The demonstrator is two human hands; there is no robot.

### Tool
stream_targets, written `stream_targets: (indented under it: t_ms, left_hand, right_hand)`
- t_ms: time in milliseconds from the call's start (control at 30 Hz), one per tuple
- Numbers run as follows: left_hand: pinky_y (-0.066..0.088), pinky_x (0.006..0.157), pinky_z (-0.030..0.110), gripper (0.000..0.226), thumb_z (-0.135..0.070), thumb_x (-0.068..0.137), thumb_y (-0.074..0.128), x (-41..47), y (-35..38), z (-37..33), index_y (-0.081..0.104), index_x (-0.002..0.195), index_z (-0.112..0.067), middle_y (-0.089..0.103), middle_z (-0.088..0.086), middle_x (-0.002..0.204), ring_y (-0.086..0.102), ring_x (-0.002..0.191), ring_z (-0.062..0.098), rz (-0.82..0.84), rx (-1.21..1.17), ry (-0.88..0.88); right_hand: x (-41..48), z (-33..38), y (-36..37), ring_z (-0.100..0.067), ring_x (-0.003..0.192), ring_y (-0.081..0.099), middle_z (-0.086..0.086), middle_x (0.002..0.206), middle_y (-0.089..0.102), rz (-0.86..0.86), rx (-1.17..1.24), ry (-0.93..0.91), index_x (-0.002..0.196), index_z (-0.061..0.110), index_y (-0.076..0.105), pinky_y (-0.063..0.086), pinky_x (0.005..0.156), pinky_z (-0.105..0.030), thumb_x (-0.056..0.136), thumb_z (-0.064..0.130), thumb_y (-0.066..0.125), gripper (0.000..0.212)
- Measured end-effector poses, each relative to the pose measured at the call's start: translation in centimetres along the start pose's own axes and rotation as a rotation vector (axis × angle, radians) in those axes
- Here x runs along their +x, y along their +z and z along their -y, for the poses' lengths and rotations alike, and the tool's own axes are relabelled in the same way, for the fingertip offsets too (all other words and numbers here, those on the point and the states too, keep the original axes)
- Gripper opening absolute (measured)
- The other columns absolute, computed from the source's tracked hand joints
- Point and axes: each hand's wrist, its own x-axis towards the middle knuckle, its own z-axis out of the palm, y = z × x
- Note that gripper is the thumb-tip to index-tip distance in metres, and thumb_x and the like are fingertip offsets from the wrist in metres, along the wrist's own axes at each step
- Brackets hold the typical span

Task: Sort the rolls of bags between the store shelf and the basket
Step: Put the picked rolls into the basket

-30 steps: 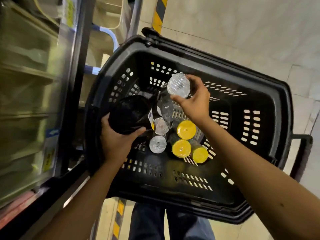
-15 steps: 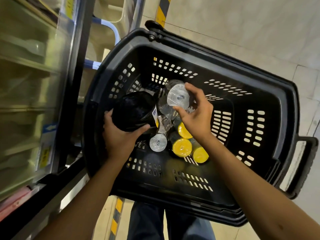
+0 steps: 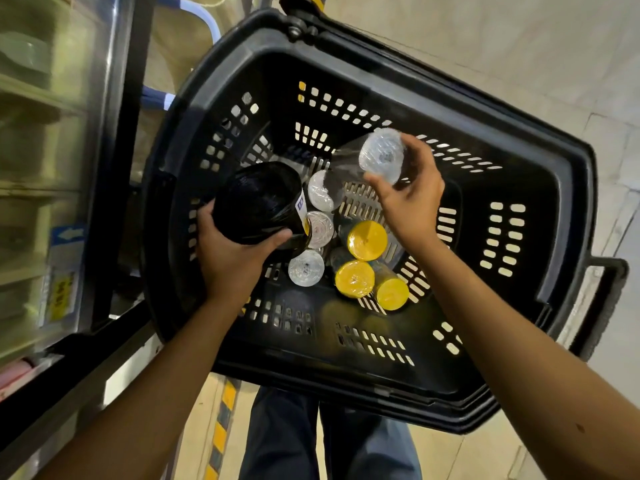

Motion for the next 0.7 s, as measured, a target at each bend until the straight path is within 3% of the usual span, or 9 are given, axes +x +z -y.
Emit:
stream_targets:
  t_ms: [67,233,367,467,567,700]
  left_hand:
    - [0.031,0.070,-0.011,0.089,-0.015,0.055,0.089,0.1,0.1,0.2,0.042,0.131,-0.011,0.044,-0.011,0.116,0.042,0.110,0.002,0.006,-0.002,0.000]
    - [0.032,0.071,-0.011,0.088,-0.013,0.056,0.088,0.2,0.4,0.8,0.041,0.131,-0.009,0.045,-0.009,0.118,0.043,0.111,0.004,0.021,-0.019,-0.001]
    - [0.034,0.072,-0.009,0.090,-0.016,0.055,0.089,0.4,0.3,1.1,0.041,0.131,-0.012,0.046,-0.010,0.120,0.045,0.111,0.003,0.023,-0.033,-0.015]
    - [0.036,0.076,-0.006,0.090,-0.016,0.055,0.089,0.7,0.4,1.1,0.041,0.131,-0.013,0.048,-0.007,0.124,0.046,0.113,0.004,0.030,-0.043,-0.013]
    - [0.036,0.076,-0.004,0.090,-0.017,0.055,0.089,1.0,0.8,1.3,0.041,0.131,-0.014,0.048,-0.005,0.127,0.046,0.114,0.005,0.035,-0.035,-0.017]
    - [0.034,0.073,-0.005,0.091,-0.018,0.053,0.089,1.8,1.5,1.9,0.041,0.131,-0.017,0.048,-0.007,0.127,0.045,0.115,0.004,0.035,-0.018,-0.016]
  right_hand:
    - [0.0,-0.6,-0.3,0.010,0.098,0.055,0.014,0.107,0.054,-0.062,0.019,0.052,0.121,0.003,0.050,0.048,0.085,-0.012,0.074,0.014,0.078,0.056]
    - [0.0,-0.9,-0.6,-0.007,0.101,0.061,0.001,0.112,0.058,-0.092,0.040,0.113,0.125,-0.001,0.048,0.053,0.087,-0.024,0.075,0.013,0.077,0.060]
    - [-0.8,-1.5,-1.3,0.009,0.097,0.057,0.013,0.108,0.055,-0.148,0.010,0.089,0.124,0.002,0.049,0.048,0.088,-0.014,0.075,0.014,0.077,0.057]
    - [-0.3,-1.7,-0.9,0.017,0.088,0.055,0.006,0.111,0.055,-0.108,-0.046,0.105,0.127,0.000,0.047,0.042,0.082,-0.003,0.075,0.014,0.078,0.062]
    - [0.4,-2.2,0.6,-0.002,0.102,0.052,0.001,0.118,0.056,-0.010,-0.087,0.182,0.130,0.007,0.046,0.045,0.093,-0.018,0.074,0.019,0.078,0.066]
    - [1.5,-3.7,3.5,-0.019,0.111,0.050,-0.002,0.118,0.055,0.122,-0.136,0.234,0.133,0.013,0.045,0.044,0.098,-0.034,0.073,0.022,0.079,0.069]
